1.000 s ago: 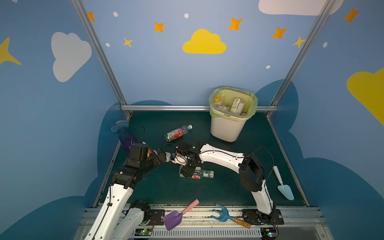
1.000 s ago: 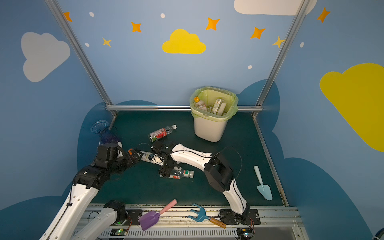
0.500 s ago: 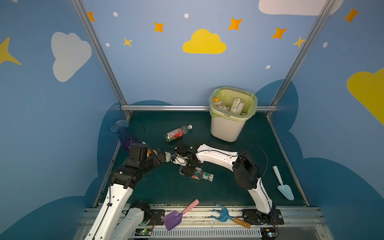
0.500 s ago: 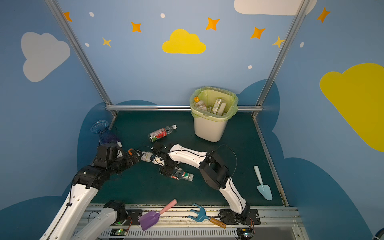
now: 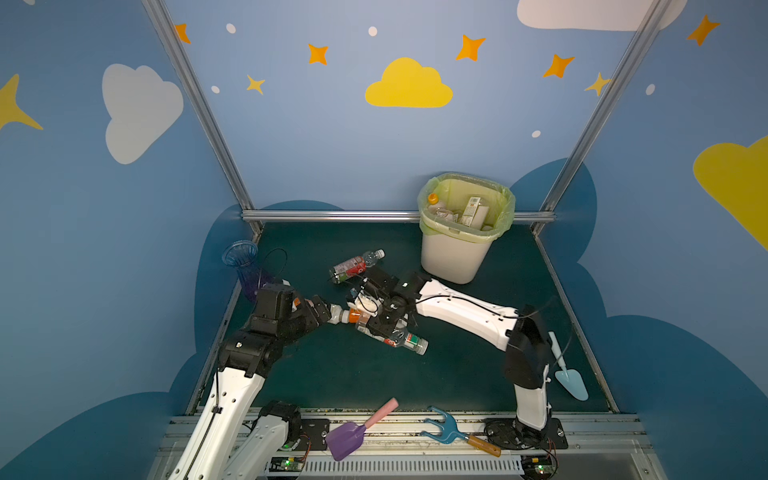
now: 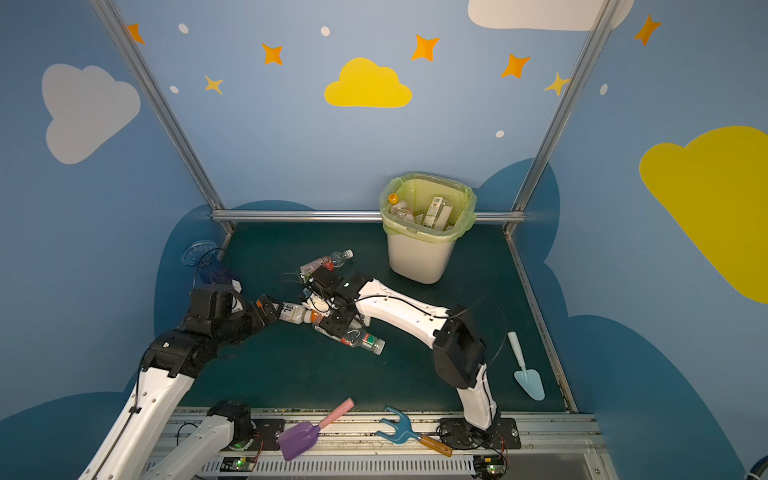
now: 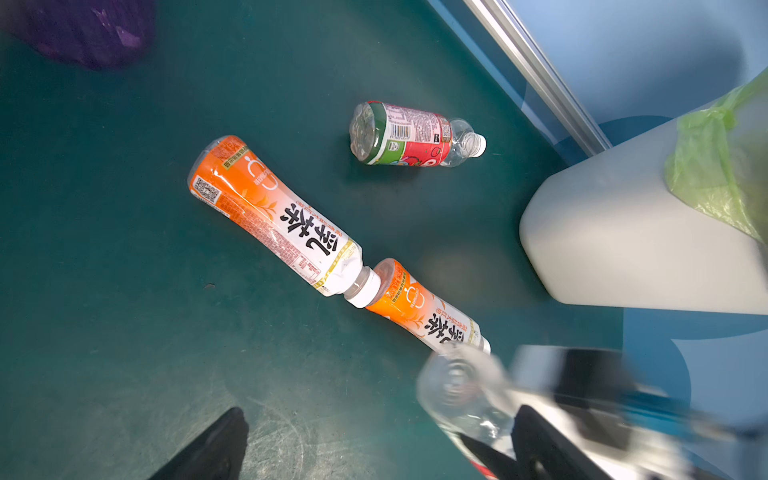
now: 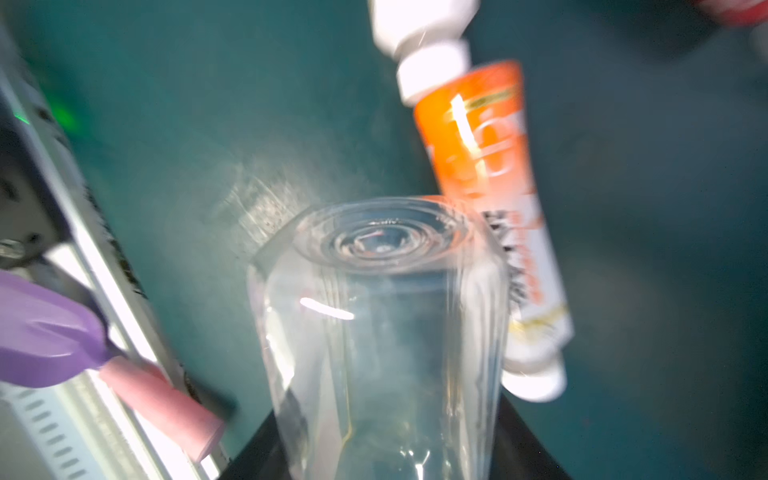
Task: Throw the plastic bottles in the bin
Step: 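Lift the clear bottle over the bin and open right gripper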
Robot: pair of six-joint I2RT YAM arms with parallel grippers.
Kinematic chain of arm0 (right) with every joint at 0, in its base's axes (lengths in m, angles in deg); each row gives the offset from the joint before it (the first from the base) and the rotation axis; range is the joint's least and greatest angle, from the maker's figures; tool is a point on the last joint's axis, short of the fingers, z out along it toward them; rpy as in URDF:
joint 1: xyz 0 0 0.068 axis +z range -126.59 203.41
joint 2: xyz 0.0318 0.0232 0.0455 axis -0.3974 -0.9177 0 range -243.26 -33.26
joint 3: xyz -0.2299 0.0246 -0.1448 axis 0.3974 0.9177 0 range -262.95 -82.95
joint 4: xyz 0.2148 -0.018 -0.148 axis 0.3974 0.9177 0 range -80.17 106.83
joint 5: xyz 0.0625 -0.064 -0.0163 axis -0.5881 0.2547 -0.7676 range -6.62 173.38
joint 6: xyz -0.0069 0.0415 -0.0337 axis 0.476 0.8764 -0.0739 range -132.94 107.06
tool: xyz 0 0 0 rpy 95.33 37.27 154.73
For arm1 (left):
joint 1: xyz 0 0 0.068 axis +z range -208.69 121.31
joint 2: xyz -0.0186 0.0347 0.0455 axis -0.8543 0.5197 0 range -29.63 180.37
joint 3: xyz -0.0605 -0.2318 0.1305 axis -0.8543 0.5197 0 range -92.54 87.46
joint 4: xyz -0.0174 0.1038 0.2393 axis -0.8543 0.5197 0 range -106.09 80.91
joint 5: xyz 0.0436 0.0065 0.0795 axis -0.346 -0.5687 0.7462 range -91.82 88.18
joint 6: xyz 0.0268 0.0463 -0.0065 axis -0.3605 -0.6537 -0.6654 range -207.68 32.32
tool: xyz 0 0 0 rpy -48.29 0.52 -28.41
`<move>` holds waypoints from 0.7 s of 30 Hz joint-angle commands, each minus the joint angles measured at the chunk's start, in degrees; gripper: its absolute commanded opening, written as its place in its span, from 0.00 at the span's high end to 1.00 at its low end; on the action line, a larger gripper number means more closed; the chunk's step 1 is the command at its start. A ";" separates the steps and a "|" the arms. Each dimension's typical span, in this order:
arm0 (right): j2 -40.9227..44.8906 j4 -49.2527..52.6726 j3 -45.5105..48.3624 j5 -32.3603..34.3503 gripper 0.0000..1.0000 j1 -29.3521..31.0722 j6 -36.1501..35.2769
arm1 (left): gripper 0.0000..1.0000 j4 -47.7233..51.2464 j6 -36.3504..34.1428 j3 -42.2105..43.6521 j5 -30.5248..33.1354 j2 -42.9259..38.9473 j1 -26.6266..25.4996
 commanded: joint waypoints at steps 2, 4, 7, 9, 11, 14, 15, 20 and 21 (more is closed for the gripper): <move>7.10 -0.42 -2.57 3.29 0.51 -1.67 1.25 | 0.00 0.18 -0.63 -2.22 -0.24 0.06 0.26; 10.05 -1.28 -3.05 6.32 0.51 -1.93 1.50 | 0.01 0.07 -0.89 -3.08 -0.85 0.56 0.26; 15.39 -5.47 -2.23 9.58 0.50 -2.63 1.79 | 0.00 1.22 -2.40 -6.20 -1.99 3.08 0.24; 18.66 -8.64 -2.17 10.28 0.50 -3.53 1.88 | 0.00 2.04 -3.75 -8.73 -3.06 5.26 0.24; 21.83 -12.58 -2.26 11.21 0.50 -4.83 1.79 | 0.00 1.82 -4.64 -10.97 -4.46 7.59 0.14; 26.16 -19.87 -1.73 12.89 0.52 -7.34 1.96 | 0.00 -0.97 -4.79 -12.73 -6.59 9.96 -0.50; 27.60 -22.71 -1.10 13.18 0.52 -8.35 2.05 | 0.00 -1.96 -4.66 -12.95 -6.57 10.70 -0.90; 34.34 -45.03 5.60 14.85 0.54 -13.57 -0.71 | 0.00 -6.33 -4.87 -14.99 -5.59 15.47 -4.98; 34.64 -48.32 5.98 15.33 0.54 -14.37 -1.74 | 0.00 -6.80 -4.81 -15.48 -5.56 16.38 -5.79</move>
